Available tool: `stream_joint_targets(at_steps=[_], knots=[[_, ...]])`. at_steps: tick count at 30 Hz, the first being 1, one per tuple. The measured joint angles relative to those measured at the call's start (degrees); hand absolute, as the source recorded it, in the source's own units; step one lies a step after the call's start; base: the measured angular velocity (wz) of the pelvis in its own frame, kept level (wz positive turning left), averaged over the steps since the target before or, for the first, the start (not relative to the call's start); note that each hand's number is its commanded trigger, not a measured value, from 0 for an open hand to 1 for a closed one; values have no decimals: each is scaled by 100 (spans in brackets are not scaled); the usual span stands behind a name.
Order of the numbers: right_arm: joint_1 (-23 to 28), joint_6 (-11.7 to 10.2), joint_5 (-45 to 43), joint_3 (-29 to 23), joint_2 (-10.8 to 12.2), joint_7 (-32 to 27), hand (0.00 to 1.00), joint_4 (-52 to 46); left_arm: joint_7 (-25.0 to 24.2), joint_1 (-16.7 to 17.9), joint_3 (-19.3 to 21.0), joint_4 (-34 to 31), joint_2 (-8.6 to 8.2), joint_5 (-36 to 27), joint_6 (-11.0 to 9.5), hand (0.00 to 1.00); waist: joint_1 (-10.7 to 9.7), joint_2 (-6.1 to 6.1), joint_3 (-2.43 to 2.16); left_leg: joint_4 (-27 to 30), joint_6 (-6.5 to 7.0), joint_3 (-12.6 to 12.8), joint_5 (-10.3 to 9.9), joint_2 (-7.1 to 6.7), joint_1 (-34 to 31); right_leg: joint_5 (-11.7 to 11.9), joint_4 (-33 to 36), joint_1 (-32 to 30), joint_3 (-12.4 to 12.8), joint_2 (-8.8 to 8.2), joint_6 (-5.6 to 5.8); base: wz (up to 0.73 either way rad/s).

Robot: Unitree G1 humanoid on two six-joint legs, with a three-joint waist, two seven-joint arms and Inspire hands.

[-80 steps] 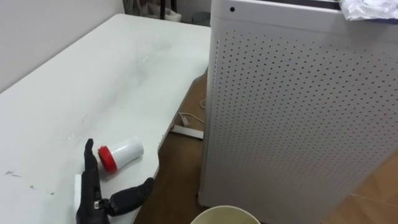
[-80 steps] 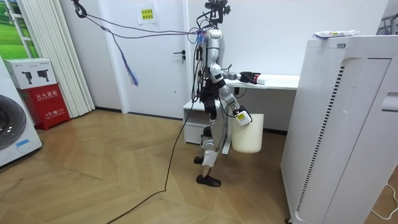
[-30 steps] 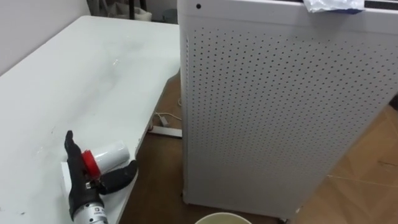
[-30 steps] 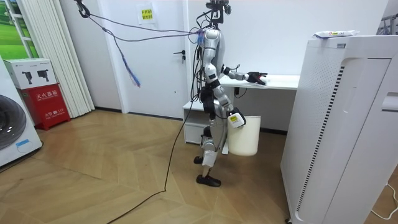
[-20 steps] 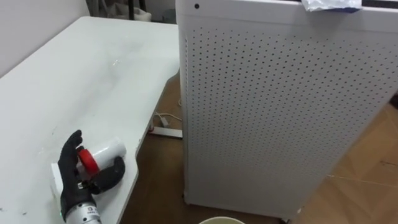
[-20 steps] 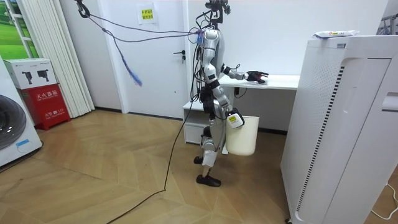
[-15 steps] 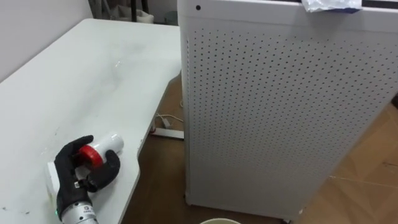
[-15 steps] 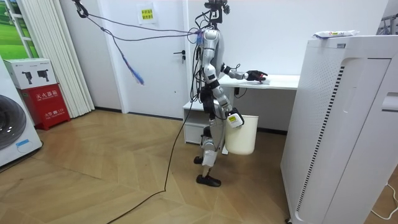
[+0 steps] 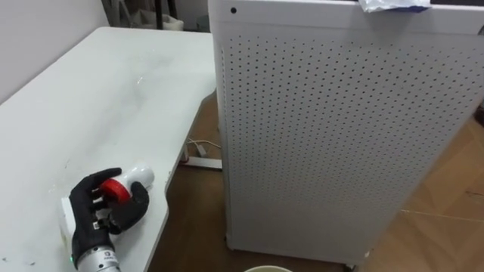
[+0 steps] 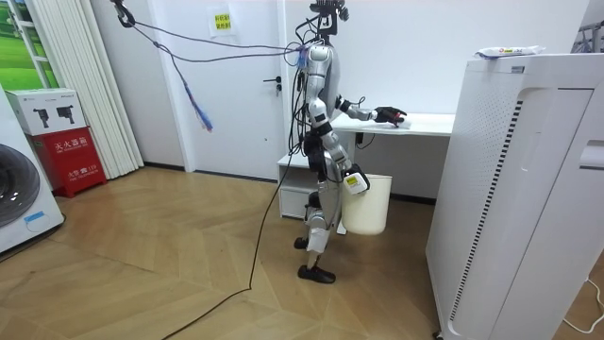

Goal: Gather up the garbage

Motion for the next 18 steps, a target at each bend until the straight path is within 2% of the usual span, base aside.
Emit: stream_joint_targets(at_steps=[8, 11, 14, 18], knots=[[-1, 0, -8, 9, -13, 28, 100, 2, -146, 1, 0, -44, 3, -29, -2, 100, 6, -12, -1, -7, 3, 15, 1, -5, -4, 0, 65, -40, 3, -10, 0, 0], [-78, 0, 25, 19, -5, 30, 100, -1, -258, 6, -29, -255, 3, -139, 61, 100, 25, -34, -14, -3, 27, 46, 18, -23, -109, 4, 103, -173, 0, -33, 7, -2], [-171, 0, 80, 83, 18, 29, 100, 2, -515, 72, -301, -720, -2, -433, 252, 100, 26, -70, -24, -1, 33, 42, 35, -32, -171, 13, 93, -205, -26, -47, 18, 7], [-308, -6, 165, 133, 75, 56, 100, 2, -1294, 83, -956, -1087, -84, -438, 294, 100, 28, -119, -22, 3, 34, 75, 36, -28, -190, 17, 51, -208, 7, -44, 24, 0]])
